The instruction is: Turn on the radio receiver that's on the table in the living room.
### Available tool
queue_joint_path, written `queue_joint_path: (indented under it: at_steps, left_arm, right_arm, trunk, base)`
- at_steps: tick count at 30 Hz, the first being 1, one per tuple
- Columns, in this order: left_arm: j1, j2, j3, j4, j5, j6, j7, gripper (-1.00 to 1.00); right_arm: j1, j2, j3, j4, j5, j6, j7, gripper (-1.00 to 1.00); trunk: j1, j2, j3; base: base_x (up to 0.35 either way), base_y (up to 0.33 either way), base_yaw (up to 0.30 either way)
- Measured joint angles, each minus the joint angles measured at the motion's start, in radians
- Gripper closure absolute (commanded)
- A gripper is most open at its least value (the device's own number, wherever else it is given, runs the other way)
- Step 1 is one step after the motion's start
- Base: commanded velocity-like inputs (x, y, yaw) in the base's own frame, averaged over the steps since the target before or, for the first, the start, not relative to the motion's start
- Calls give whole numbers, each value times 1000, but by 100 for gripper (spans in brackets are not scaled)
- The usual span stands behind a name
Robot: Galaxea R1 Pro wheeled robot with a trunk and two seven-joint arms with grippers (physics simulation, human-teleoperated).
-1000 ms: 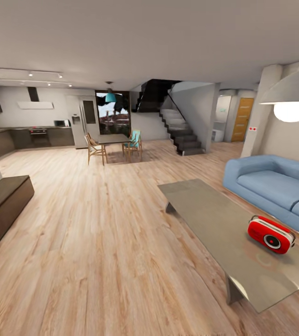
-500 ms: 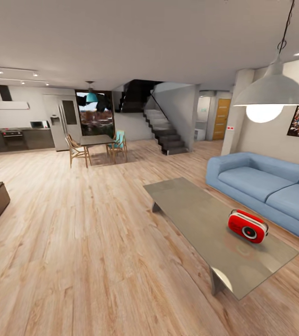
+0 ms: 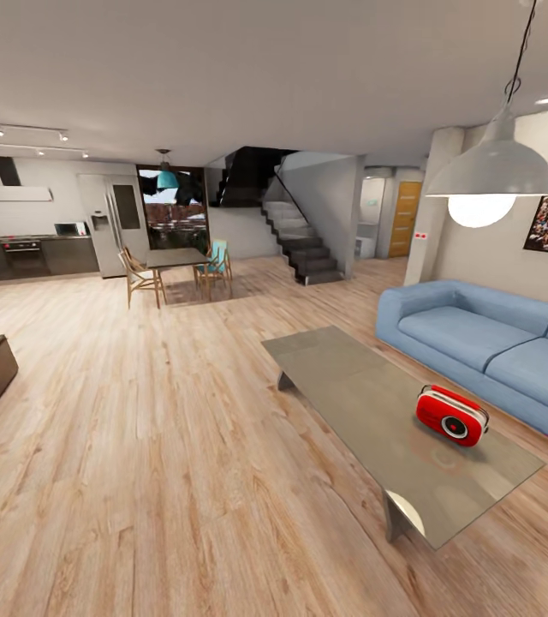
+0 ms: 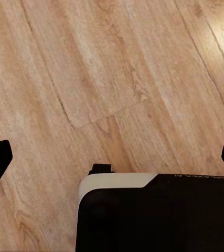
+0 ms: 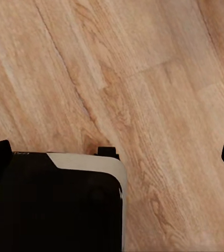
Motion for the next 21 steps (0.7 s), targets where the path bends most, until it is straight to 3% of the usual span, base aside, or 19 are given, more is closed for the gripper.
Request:
queue_joint_path:
  at_steps: [10,21]
  left_arm:
    - [0,3,1,4,-2,-66,-3,-100]
    - [0,3,-2,13,-5,-66,-1,-100]
  right_arm:
    - [0,0,0,0,0,0,0,-100]
    - [0,0,0,0,0,0,0,-100]
  trunk:
    - [0,0,0]
    - [0,0,0]
  base:
    - [6,-5,0]
    - [152,-251,0]
